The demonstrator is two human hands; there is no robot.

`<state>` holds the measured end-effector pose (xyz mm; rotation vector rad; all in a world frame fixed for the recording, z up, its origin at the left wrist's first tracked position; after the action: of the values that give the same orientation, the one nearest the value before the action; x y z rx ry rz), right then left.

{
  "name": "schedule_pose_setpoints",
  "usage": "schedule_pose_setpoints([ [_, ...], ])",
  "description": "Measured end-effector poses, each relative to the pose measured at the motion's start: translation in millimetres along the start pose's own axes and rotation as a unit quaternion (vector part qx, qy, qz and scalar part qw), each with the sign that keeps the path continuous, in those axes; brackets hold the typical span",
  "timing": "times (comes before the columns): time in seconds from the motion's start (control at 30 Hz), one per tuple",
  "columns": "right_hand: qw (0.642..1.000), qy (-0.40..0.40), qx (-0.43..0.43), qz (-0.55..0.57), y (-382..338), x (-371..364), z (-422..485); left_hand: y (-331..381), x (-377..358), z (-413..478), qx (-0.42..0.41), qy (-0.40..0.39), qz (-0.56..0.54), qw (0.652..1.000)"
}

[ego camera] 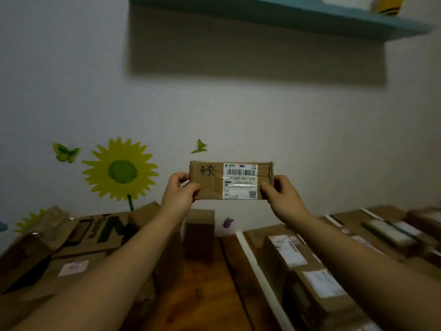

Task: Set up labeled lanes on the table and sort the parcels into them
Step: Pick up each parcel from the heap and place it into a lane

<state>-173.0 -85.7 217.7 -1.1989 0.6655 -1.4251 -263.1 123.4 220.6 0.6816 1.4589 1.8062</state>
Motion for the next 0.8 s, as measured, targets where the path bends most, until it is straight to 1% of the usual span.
schedule_pose_setpoints([
  [0.17,0.996,0.081,-0.041,-0.022,39,118,-31,-5,-112,-45,-0.018,-0.105,0.012,0.994],
  [0.27,0.987,0.139,-0.064,-0.051,62,193,-54,-8,-189,-76,-0.026,-0.17,-0.011,0.985],
  [0.4,0.972,0.199,-0.107,-0.062,88,283,-88,-6,-283,-122,-0.021,-0.275,-0.024,0.961],
  [0.53,0.95,0.262,-0.152,-0.078,116,353,-113,-12,-364,-155,-0.008,-0.36,-0.02,0.933],
  [0.67,0.934,0.298,-0.184,-0.067,148,411,-123,-22,-439,-170,0.016,-0.415,-0.023,0.909],
  [0.8,0.929,0.307,-0.198,-0.056,179,461,-108,-38,-513,-165,0.018,-0.451,-0.01,0.892],
])
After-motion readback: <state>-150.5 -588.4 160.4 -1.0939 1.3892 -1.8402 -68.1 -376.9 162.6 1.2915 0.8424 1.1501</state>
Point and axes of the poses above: each hand's wrist, its own z-axis towards the middle knuckle, its own x-axis out of the back of the hand, y = z × x, the point moved 1 cm from there along z, towards the middle knuckle, and after that the axes turned 4 degrees about z, right-handed, at the moved point
